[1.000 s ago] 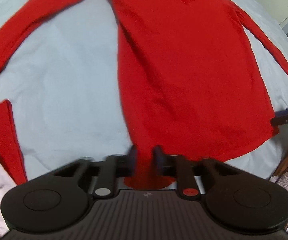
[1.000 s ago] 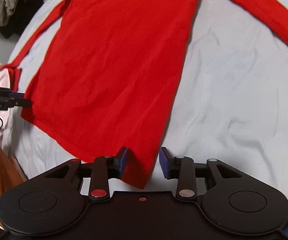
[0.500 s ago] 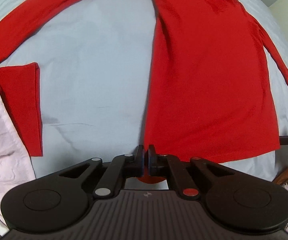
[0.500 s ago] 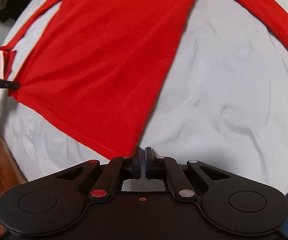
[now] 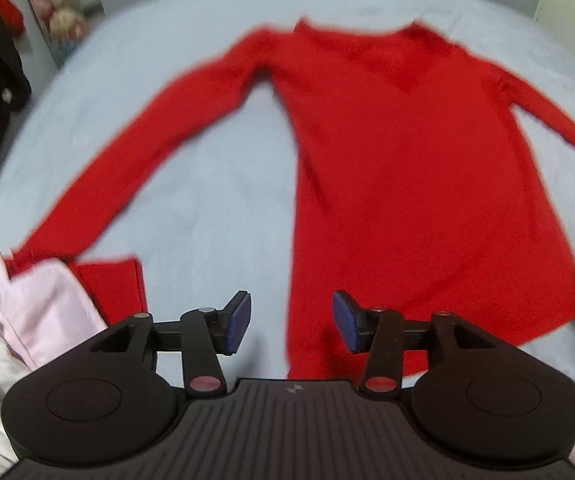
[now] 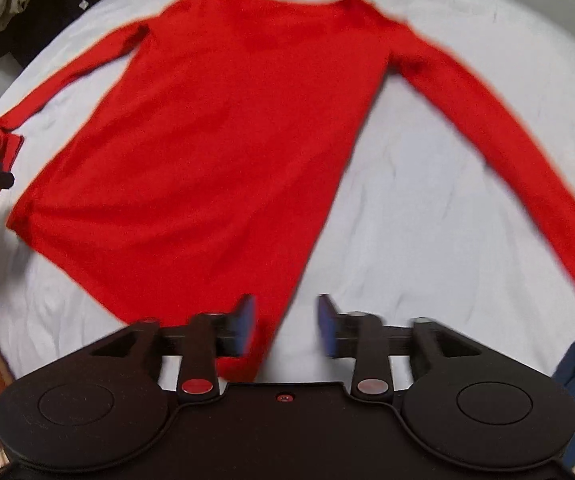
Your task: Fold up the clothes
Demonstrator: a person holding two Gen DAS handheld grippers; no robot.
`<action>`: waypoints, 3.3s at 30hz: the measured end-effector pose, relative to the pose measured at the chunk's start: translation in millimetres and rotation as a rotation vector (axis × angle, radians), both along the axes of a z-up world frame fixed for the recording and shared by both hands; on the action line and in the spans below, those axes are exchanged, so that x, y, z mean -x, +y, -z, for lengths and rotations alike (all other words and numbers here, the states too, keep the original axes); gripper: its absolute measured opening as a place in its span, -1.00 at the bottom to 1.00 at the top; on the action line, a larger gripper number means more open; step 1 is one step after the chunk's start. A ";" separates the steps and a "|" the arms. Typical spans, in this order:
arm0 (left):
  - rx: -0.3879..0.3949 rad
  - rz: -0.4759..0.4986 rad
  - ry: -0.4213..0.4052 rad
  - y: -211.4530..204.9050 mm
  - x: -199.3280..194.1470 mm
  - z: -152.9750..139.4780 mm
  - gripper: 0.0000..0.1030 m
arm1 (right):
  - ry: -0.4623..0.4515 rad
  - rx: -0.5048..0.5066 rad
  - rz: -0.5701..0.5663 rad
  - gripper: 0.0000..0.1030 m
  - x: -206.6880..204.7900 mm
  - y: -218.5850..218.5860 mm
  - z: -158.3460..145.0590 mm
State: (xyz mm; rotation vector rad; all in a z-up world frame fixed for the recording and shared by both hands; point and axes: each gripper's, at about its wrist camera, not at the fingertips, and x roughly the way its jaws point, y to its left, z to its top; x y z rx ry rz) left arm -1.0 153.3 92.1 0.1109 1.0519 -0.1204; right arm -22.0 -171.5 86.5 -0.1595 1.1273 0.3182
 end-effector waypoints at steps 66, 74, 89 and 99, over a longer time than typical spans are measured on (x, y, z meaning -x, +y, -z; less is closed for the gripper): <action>-0.068 -0.156 -0.388 -92.5 101.9 -69.3 0.46 | -0.469 -0.076 0.307 0.81 125.2 53.6 -91.3; -0.114 -0.140 -0.375 -101.3 100.8 -62.8 0.46 | -0.471 -0.071 0.305 0.81 126.0 55.1 -90.3; -0.133 -0.128 -0.354 -104.8 98.6 -54.9 0.46 | -0.457 -0.057 0.290 0.81 125.5 60.6 -83.5; -0.138 -0.138 -0.351 -103.7 99.5 -55.2 0.46 | -0.456 -0.053 0.294 0.81 125.4 61.8 -82.0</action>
